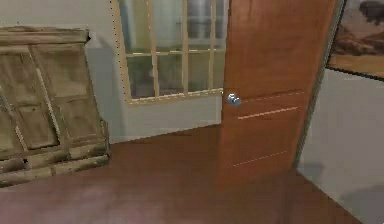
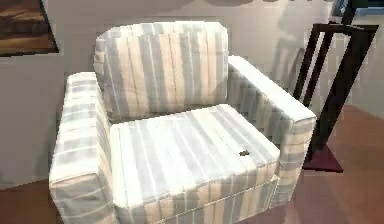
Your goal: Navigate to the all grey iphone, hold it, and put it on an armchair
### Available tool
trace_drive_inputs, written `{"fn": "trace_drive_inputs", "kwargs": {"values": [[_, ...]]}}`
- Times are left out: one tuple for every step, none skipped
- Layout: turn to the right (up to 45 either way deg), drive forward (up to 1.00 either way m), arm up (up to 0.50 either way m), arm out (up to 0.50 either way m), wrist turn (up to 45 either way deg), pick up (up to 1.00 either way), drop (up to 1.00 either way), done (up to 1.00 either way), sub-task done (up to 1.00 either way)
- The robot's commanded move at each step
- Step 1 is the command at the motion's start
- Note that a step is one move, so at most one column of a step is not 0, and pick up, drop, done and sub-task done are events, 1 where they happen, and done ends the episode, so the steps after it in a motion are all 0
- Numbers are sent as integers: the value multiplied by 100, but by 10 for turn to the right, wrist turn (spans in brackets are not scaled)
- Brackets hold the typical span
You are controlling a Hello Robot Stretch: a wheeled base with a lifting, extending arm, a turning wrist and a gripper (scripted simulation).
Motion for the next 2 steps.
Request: {"fn": "trace_drive_inputs", "kwargs": {"values": [[0,100,0,0,0,0,0,0,0],[0,50,0,0,0,0,0,0,0]]}}
